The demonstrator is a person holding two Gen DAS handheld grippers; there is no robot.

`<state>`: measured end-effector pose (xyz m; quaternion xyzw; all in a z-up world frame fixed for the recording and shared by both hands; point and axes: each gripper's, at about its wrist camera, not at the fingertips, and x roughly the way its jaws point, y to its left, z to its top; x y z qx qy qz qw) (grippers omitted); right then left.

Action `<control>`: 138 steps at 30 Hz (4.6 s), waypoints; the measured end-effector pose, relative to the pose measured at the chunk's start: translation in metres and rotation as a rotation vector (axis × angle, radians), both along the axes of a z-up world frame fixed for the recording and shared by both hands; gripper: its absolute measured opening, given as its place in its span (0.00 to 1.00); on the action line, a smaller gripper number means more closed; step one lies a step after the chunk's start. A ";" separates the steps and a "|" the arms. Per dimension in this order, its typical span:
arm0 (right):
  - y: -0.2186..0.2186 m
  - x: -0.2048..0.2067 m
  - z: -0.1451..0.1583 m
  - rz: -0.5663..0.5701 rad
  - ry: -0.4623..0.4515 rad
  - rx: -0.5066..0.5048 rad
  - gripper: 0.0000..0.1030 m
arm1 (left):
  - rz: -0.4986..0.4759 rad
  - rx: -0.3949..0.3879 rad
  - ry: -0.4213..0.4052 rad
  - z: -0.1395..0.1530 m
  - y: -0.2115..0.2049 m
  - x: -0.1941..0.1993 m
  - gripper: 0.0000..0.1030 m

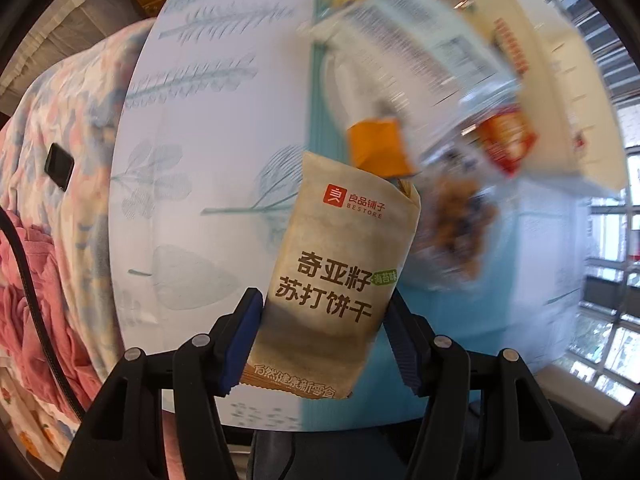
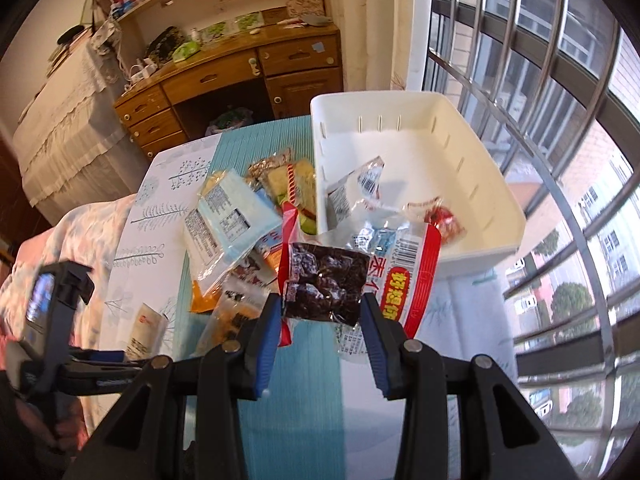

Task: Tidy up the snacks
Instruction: 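Carry the biscuit packet and dark packet into the white tray with both tools, then open both tools over the tray and withdraw toward the remaining snacks, then grasp the clear bag of round cakes with the right tool while the left tool grasps the white printed bag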

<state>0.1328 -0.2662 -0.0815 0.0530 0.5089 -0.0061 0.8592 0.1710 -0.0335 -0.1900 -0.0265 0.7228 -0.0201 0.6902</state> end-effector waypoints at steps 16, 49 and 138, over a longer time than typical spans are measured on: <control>-0.081 0.050 -0.001 0.079 -0.026 -0.003 0.39 | -0.085 -0.124 -0.186 0.105 -0.135 0.055 0.58; -0.145 0.077 -0.023 0.084 0.057 0.089 0.53 | -0.030 -0.207 -0.385 0.136 -0.242 0.105 0.75; 0.103 0.009 -0.120 -0.143 0.233 0.188 0.88 | -0.050 -0.353 -0.117 0.011 0.020 0.113 0.91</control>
